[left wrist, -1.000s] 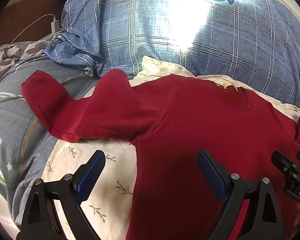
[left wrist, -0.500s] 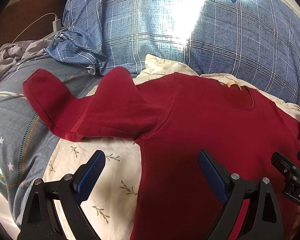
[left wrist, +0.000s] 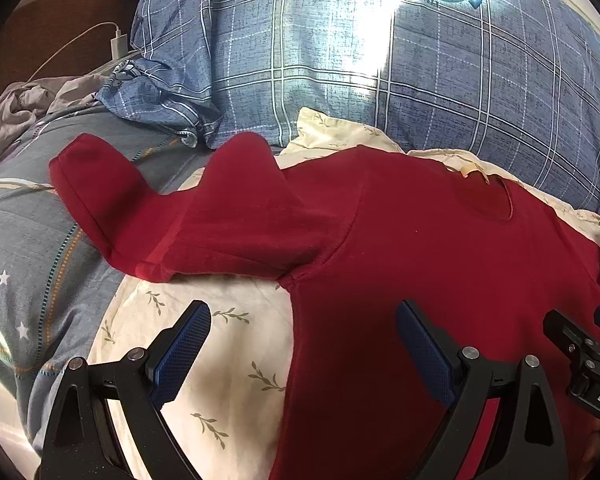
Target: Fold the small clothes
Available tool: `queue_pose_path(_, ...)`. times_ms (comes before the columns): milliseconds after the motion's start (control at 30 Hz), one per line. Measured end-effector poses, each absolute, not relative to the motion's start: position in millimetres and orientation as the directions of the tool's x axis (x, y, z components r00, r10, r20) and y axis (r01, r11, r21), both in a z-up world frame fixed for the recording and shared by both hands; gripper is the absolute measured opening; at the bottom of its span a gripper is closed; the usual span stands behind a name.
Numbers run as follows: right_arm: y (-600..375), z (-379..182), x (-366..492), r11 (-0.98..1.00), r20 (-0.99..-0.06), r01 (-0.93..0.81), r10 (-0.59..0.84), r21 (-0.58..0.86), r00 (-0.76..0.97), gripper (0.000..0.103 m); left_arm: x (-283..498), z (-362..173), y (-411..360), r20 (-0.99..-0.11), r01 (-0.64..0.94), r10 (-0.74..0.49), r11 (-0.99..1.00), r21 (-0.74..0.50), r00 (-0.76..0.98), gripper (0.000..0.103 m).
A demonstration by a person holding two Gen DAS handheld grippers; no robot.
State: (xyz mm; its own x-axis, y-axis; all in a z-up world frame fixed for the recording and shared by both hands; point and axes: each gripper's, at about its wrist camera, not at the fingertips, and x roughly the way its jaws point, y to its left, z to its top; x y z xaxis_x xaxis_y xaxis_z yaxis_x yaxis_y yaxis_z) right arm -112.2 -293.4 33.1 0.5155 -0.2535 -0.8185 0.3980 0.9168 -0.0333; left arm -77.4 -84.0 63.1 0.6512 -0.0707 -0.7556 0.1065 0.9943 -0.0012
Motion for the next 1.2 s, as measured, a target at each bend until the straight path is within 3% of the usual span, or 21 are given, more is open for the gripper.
queue_pose_path(1200,-284.6,28.8,-103.7,0.924,-0.822,0.381,-0.246,-0.038,0.514,0.103,-70.3,64.0,-74.7,-0.758,0.079,-0.051,0.997,0.001,0.650,0.094)
